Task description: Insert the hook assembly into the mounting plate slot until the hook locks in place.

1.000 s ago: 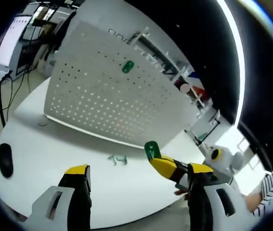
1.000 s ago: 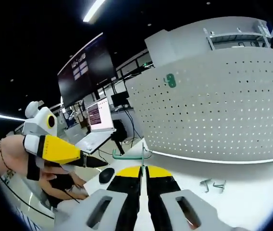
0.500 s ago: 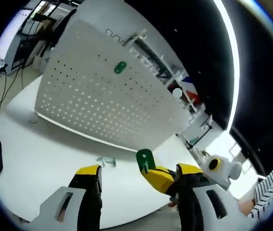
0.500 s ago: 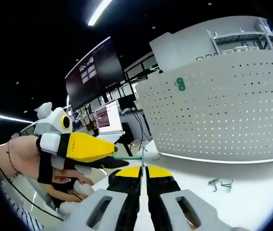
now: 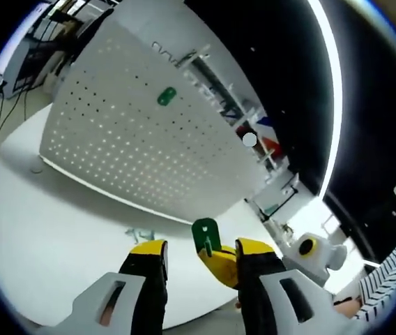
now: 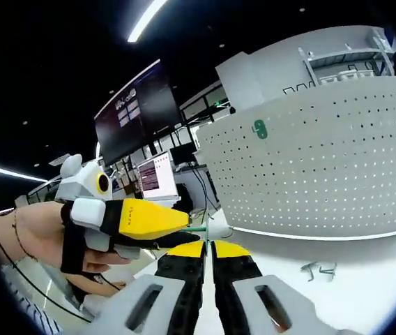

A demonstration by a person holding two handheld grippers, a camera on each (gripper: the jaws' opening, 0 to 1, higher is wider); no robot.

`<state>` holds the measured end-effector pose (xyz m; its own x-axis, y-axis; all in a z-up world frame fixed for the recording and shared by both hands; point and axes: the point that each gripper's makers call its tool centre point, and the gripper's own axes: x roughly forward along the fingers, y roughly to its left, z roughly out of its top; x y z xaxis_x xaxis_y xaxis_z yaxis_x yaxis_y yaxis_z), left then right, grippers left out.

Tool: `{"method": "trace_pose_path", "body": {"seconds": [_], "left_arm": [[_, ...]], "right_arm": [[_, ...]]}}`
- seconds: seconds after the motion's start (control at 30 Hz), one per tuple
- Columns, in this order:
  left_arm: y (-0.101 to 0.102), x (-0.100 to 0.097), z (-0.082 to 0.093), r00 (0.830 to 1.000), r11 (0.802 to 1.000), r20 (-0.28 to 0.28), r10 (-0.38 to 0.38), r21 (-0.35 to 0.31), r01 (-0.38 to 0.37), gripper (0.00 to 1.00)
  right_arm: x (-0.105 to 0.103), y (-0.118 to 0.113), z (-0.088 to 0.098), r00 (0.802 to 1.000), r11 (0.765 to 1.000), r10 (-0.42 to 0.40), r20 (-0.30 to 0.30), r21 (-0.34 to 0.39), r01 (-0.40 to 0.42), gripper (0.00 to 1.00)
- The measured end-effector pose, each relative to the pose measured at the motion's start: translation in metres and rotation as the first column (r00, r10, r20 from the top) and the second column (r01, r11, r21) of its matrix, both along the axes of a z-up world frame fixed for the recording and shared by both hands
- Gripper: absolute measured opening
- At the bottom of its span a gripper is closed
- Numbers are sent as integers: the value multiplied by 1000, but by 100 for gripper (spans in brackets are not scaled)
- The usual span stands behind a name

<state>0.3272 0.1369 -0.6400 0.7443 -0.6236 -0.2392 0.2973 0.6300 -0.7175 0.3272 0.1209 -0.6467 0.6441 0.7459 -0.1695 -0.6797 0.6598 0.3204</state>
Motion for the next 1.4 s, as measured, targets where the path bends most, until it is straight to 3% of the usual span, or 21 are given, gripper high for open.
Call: {"method": "trace_pose_path", "body": {"seconds": [0.37,0.77,1.4], "left_arm": [[0,0,4,1000,999,-5,13,-37,-13,25],[-5,-1,8,1000,989,-23,15,-145,-18,21],[-6,-4,5,998,975,-63,13,-219,-26,13]], "right_arm": [[-2,1,6,1000,1000,-9,19,12,8,0],[-4,-1,10,999,1000,-20,36,16,19,0],[-6,5,9,999,1000,-1,48,5,1,0]]}}
